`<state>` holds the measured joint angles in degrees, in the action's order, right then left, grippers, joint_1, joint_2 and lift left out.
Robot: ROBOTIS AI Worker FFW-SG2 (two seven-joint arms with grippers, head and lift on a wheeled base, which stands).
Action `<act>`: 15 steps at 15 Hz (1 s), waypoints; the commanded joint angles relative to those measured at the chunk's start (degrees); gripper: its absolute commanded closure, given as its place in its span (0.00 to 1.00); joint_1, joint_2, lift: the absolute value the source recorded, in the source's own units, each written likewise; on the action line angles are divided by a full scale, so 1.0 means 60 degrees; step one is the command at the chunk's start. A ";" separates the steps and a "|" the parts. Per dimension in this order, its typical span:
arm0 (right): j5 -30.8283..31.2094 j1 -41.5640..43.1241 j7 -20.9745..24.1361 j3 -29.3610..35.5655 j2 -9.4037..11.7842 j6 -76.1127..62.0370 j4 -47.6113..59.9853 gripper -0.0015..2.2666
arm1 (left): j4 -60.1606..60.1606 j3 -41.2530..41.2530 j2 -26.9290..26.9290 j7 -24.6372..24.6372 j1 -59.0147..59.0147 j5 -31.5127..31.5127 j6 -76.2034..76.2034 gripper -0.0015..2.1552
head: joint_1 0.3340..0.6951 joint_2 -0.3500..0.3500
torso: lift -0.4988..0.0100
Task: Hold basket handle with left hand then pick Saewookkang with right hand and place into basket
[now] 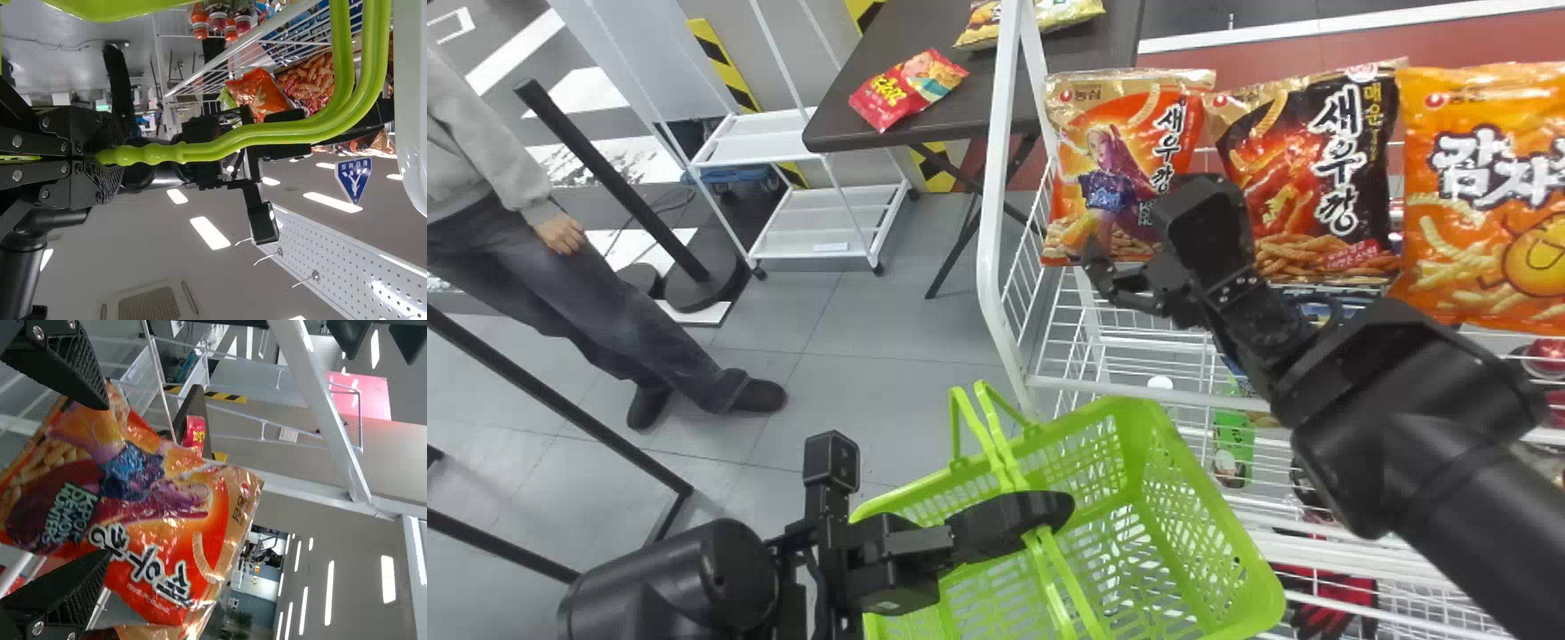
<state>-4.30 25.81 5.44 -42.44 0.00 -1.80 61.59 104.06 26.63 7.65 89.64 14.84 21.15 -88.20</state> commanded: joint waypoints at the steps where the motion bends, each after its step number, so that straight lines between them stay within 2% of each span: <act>1: 0.0043 0.0781 -0.0027 -0.0017 -0.0009 -0.0204 -0.0861 0.00 | -0.0028 0.0000 -0.0015 0.0001 -0.0026 -0.0023 -0.0304 1.00 | 1.00 1.00 | 0.94; 3: 0.0043 0.1235 -0.0159 -0.0163 -0.0009 -0.0351 -0.1388 0.00 | -0.0043 0.0000 -0.0015 0.0001 -0.0056 -0.0038 -0.0304 1.00 | 1.00 0.99 | 0.94; 5: 0.0029 0.1367 -0.0701 -0.0149 -0.0009 -0.0380 -0.1534 0.07 | -0.0043 0.0000 -0.0015 0.0001 -0.0056 -0.0038 -0.0304 1.00 | 1.00 0.96 | 0.94; 7: 0.0043 0.1426 -0.1155 -0.0134 -0.0009 -0.0351 -0.1549 0.08 | -0.0058 0.0000 -0.0015 0.0001 -0.0070 -0.0053 -0.0304 1.00 | 1.00 0.96 | 0.94; 8: 0.0043 0.1499 -0.1302 -0.0149 -0.0009 -0.0351 -0.1593 0.13 | -0.0058 0.0000 -0.0030 -0.0014 -0.0070 -0.0067 -0.0304 1.00 | 1.00 0.97 | 0.94; 10: 0.0043 0.1572 -0.1683 -0.0119 -0.0009 -0.0321 -0.1725 0.33 | -0.0043 0.0000 -0.0030 -0.0014 -0.0085 -0.0067 -0.0304 1.00 | 1.00 0.98 | 0.94; 11: 0.0043 0.1616 -0.1712 -0.0119 -0.0009 -0.0263 -0.1725 0.59 | -0.0058 0.0000 -0.0015 -0.0014 -0.0085 -0.0067 -0.0304 1.00 | 1.00 0.98 | 0.94; 12: -0.0001 0.1602 -0.1390 -0.0149 -0.0009 -0.0292 -0.1725 0.97 | -0.0058 0.0000 -0.0015 -0.0014 -0.0085 -0.0067 -0.0304 1.00 | 1.00 0.98 | 0.94; 15: 0.0102 0.1587 -0.1346 -0.0251 -0.0009 -0.0146 -0.1710 0.99 | -0.0043 0.0014 0.0029 0.0001 -0.0085 -0.0067 -0.0304 1.00 | 1.00 0.97 | 0.94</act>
<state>-3.94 35.40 -2.64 -43.50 0.00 -3.02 51.27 103.75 26.65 7.70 89.62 14.33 20.74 -88.20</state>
